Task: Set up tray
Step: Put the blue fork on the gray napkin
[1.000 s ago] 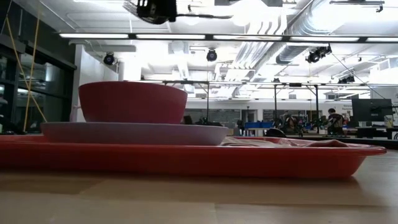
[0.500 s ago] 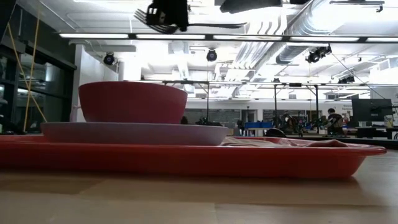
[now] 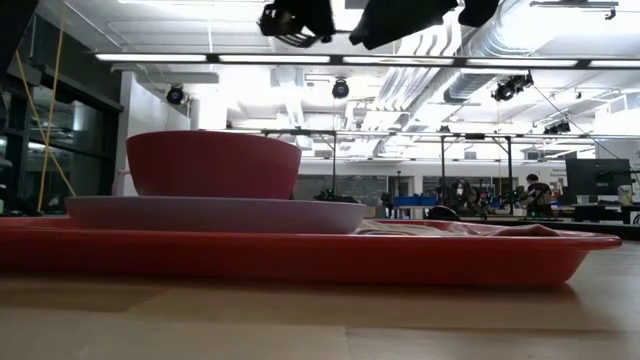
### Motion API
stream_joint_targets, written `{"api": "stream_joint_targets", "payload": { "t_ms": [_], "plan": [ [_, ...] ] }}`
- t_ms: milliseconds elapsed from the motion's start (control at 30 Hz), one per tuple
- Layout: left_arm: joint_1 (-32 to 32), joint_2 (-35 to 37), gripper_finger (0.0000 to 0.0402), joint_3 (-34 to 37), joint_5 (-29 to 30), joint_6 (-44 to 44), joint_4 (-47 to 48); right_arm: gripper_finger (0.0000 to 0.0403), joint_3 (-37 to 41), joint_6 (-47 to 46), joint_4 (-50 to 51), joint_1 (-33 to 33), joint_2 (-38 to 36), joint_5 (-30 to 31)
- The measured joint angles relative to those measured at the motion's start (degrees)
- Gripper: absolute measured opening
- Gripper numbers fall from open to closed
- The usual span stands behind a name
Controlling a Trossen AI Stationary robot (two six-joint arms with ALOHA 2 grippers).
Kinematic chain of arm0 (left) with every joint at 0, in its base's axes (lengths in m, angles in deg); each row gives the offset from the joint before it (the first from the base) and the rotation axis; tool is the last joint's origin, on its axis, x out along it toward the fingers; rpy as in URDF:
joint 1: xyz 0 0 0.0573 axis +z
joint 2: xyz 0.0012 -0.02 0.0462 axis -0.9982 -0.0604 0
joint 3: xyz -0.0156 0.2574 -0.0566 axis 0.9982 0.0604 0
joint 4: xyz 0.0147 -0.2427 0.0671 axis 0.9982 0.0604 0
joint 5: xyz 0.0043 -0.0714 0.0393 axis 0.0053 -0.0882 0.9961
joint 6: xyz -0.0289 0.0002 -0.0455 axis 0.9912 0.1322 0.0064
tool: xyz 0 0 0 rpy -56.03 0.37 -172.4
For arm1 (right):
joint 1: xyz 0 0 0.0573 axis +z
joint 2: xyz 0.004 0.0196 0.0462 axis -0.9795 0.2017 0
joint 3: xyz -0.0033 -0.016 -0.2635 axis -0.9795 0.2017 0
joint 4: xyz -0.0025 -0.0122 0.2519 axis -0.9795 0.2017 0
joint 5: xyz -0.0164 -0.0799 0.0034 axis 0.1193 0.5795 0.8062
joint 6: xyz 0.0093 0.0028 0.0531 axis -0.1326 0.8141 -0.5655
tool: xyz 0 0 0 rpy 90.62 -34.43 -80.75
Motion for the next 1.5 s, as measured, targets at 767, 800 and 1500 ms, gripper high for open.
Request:
{"api": "stream_joint_targets", "payload": {
  "t_ms": [767, 800, 1500],
  "plan": [
    [0.0, -4.6, 0.0021, 0.17, 4.74, -2.77, 0.42, 0.0136, 0.07, -5.79, 5.4, -2.09, 0.0, -7.02],
    [0.0, -4.71, 0.0021, 0.17, 4.75, -3.13, 0.46, 0.0136, 0.07, -6.35, 5.63, -2.27, -0.01, -7.61],
    [-1.02, -5.43, 0.0021, 0.15, 8.33, -2.77, -2.47, 0.0136, 0.04, -7.78, 8.23, -7.14, -0.96, -12.36]
  ]
}}
